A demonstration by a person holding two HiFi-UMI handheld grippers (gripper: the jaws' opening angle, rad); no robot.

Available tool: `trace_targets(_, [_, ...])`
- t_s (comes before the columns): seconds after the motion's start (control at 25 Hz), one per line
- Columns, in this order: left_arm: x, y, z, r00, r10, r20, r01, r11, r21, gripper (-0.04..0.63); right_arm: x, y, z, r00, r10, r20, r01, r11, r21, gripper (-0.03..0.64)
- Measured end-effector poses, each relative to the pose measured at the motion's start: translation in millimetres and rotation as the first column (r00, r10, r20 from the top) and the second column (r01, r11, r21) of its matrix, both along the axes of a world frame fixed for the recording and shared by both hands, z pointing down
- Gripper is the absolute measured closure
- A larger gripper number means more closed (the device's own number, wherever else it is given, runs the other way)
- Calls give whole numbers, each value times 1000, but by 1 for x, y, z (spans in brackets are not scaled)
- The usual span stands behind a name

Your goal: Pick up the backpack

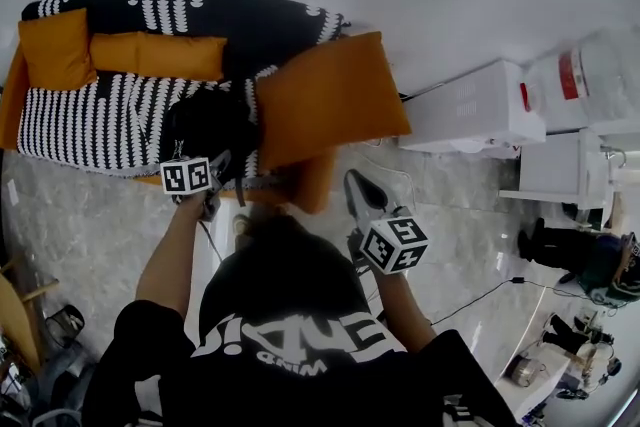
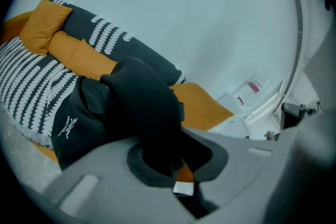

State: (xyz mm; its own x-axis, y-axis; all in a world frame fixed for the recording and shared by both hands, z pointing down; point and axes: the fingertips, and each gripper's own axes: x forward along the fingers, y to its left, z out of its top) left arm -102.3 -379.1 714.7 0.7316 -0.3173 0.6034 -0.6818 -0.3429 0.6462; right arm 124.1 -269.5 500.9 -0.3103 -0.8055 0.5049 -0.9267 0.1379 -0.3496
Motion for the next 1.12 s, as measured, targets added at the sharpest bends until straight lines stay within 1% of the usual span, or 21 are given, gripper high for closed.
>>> trace_targets(0.16, [-3,2,-1,999,-20,-34,19,1000,-18,557,7,1,2,1000,8,-2,-8,1000,-6,617])
trace_targets(0.4, [-3,5,1,998,-44,-47,43,999,-32,555,6,2,3,1000,6,1,-6,1000,-6,617])
trace_targets(0.48, [0,8,1,997,-42,-71,40,999,-30,554,8,3,5,1000,9,4,-9,1000,-9,617])
trace_targets(0.56, [-1,7,-2,996,-40,-83,40,999,-10,561,9,4,6,1000,11,5,-11,1000,-14,617])
trace_targets(0.64, [-6,2,-10,993,-63,-99,65,998,15,566,10,4,8,1000,10,7,-10,1000,-19,617])
trace_targets(0.76, [-16,-16,-34,982,-105,-156,114,992,53,572,12,0,8,1000,5,14,-5,1000,-17,617])
trace_targets(0.88, [-25,-34,-61,979,-105,-175,124,987,100,572,13,-4,6,1000,-1,18,1,1000,-7,617])
trace_targets(0.96, [-31,-39,-77,976,-108,-189,131,984,117,574,12,-7,5,1000,-3,19,3,1000,-4,617])
trace_targets(1.12, [-43,-42,-102,962,-153,-225,185,974,129,580,12,-13,0,1000,-12,20,12,1000,8,617])
